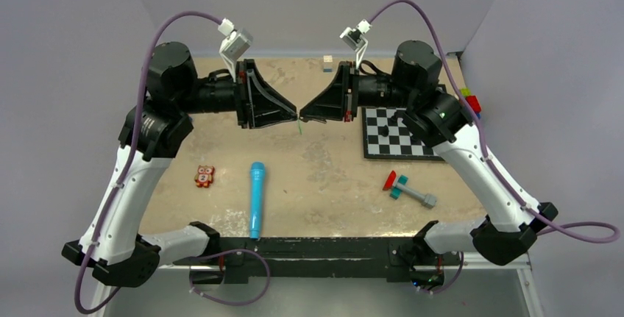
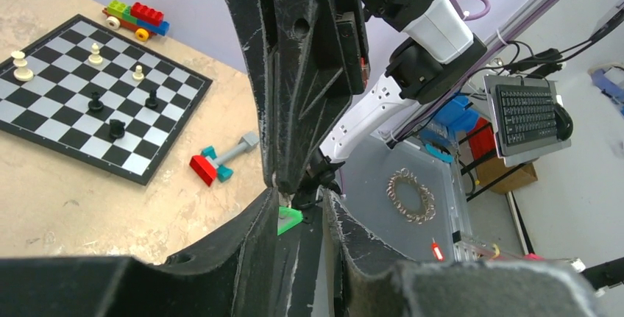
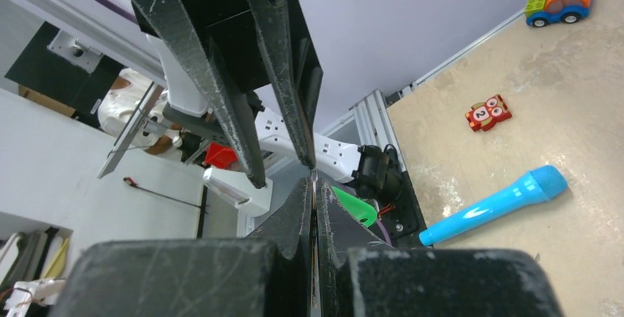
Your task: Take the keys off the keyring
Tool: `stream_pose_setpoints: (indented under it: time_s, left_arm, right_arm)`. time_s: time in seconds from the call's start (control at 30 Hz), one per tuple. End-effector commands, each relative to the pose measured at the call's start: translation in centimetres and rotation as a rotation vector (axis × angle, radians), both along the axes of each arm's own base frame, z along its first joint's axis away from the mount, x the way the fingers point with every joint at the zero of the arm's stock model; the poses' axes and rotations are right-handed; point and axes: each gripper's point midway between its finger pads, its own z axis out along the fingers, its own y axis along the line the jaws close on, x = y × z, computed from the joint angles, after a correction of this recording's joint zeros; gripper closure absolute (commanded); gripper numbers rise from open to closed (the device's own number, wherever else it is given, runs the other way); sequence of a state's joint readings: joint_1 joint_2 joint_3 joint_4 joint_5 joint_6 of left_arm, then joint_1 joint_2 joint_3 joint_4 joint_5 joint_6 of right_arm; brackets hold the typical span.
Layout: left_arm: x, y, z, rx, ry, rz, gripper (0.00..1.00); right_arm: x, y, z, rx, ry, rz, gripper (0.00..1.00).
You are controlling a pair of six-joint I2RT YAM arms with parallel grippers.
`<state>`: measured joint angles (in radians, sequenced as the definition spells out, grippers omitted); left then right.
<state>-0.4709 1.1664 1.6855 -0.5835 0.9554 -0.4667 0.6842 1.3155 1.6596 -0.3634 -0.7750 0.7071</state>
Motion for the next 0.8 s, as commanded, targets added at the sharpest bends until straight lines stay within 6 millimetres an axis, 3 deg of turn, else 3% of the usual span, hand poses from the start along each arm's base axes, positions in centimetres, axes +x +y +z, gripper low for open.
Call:
stream_pose_setpoints:
  time_s: [0.0, 0.27, 0.77]
  left_arm:
    - [-0.2, 0.3, 1.2, -0.01, -0.071, -0.008, 0.68]
    - [0.9, 0.3, 0.9, 0.016, -0.047, 0.039, 0.7]
    - [-0.1, -0.4, 0.0, 0.025, 0.02, -0.054, 0.83]
  right_arm:
    - [-1.9, -0.8, 2.1, 0.059, -0.09, 0.059, 1.0]
    - [-2.1, -0.8, 2.1, 0.059, -0.102, 0.073, 1.0]
    - [-2.0, -0.9, 2.5, 0.056, -0.126, 0.064, 1.0]
